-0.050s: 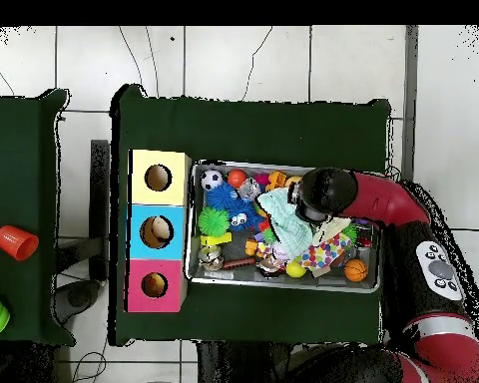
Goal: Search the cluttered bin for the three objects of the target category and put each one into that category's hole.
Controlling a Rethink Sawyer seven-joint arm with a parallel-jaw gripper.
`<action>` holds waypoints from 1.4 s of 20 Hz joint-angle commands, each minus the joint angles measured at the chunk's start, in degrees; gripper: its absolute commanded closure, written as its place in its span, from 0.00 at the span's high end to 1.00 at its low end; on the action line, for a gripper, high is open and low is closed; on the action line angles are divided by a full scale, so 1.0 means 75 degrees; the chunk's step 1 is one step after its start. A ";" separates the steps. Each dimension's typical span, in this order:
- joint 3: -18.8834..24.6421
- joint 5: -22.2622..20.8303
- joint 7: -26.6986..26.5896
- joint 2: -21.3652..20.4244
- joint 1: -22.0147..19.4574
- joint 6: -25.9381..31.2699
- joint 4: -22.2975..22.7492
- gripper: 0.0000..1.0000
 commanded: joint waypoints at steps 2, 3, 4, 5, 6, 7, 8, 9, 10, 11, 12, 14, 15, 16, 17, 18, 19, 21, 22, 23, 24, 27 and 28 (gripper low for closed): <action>0.0710 -0.0492 -0.1408 0.0452 -0.0177 -0.0053 0.0034 0.00; 0.0722 -0.0496 -0.1416 0.0450 -0.0188 -0.0070 0.0042 0.00; 0.0722 -0.0476 -0.1395 0.0447 -0.0191 -0.0042 0.0042 0.00; 0.0731 -0.0478 -0.1408 0.0443 -0.0196 -0.0038 0.0047 0.00; 0.0715 -0.0472 -0.1367 0.0426 -0.0191 -0.0046 0.0075 0.00; 0.0712 -0.0477 -0.1362 0.0420 -0.0188 -0.0048 0.0082 0.00; 0.0726 -0.0455 -0.1366 0.0432 -0.0193 -0.0019 0.0068 0.00; 0.0725 -0.0449 -0.1358 0.0433 -0.0189 -0.0001 0.0067 0.00; 0.0730 -0.0442 -0.1375 0.0446 -0.0186 0.0044 0.0032 0.00; 0.0735 -0.0429 -0.1368 0.0444 -0.0187 0.0057 0.0036 0.00; 0.0747 -0.0410 -0.1367 0.0425 -0.0193 0.0077 0.0072 0.00; 0.0718 -0.0343 -0.1197 0.0340 -0.0113 0.0132 0.0158 0.00; 0.0688 -0.0294 -0.1087 0.0288 -0.0062 0.0198 0.0201 0.00; 0.0625 -0.0231 -0.0879 0.0173 0.0067 0.0297 0.0281 0.00; 0.0597 -0.0167 -0.0747 0.0115 0.0128 0.0374 0.0325 0.00; 0.0538 -0.0073 -0.0518 0.0024 0.0264 0.0523 0.0363 0.00; 0.0518 -0.0013 -0.0411 -0.0014 0.0336 0.0633 0.0361 0.00; 0.0432 0.0135 -0.0098 -0.0104 0.0557 0.0936 0.0316 0.00; 0.0390 0.0261 0.0140 -0.0156 0.0680 0.1097 0.0320 0.00; 0.0372 0.0314 0.0238 -0.0188 0.0741 0.1136 0.0333 0.00; 0.0322 0.0405 0.0446 -0.0242 0.0861 0.1220 0.0342 0.00; 0.0173 0.0548 0.0736 -0.0289 0.1140 0.1452 0.0231 0.00; 0.0094 0.0619 0.0906 -0.0302 0.1273 0.1542 0.0195 0.00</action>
